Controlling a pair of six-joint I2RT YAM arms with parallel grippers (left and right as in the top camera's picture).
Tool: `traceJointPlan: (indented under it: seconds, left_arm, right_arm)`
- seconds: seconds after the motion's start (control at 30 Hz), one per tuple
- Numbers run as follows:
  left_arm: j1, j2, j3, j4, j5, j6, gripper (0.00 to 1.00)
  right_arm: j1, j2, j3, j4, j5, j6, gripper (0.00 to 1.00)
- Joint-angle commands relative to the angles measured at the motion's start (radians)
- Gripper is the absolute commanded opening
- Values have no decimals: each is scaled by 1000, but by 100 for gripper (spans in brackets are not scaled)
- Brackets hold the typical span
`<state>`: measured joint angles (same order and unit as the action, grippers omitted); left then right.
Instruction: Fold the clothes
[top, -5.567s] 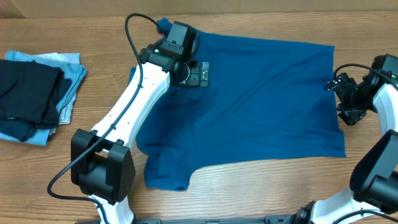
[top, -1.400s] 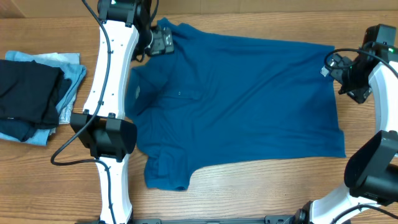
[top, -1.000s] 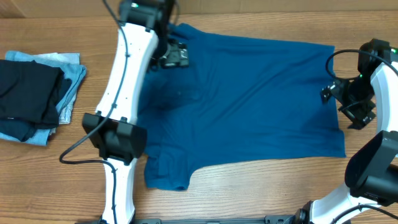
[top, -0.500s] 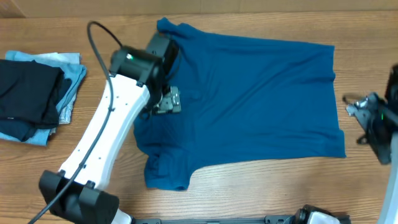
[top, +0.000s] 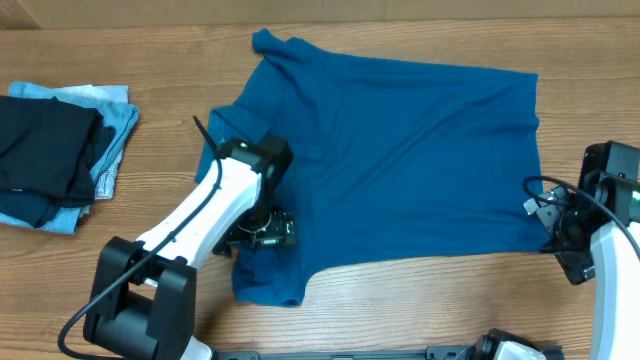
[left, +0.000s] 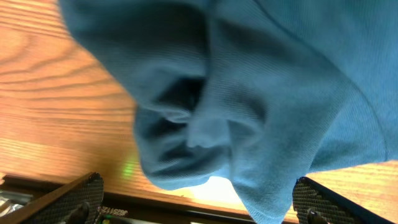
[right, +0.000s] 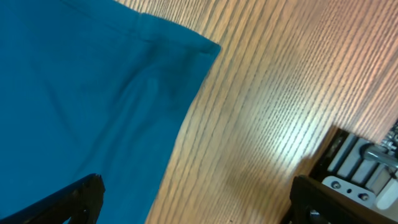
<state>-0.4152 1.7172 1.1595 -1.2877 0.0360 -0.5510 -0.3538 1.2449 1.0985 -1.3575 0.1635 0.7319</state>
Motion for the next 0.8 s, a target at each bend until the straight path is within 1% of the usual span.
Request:
traceJointPlan:
  seconds: [0.0, 0.27, 0.4, 0.57, 0.63, 0.77]
  left_arm:
    - [-21, -11, -62, 43, 90, 36, 100]
    - [-23, -11, -94, 109, 90, 45, 100]
    - [-23, -11, -137, 177, 134, 36, 100]
    - [-23, -11, -170, 243, 142, 30, 100]
    - [-23, -11, -174, 246, 141, 27, 100]
    - [-23, -11, -175, 245, 141, 27, 100]
  right_arm:
    - [-30, 87, 2, 18, -35, -3, 100]
    - [-56, 312, 2, 86, -32, -25, 100]
    - [-56, 364, 2, 116, -23, -25, 100]
    - [-56, 417, 1, 171, 22, -33, 100]
    - [-56, 438, 1, 196, 23, -59, 100]
    - [-57, 500, 1, 203, 23, -59, 100]
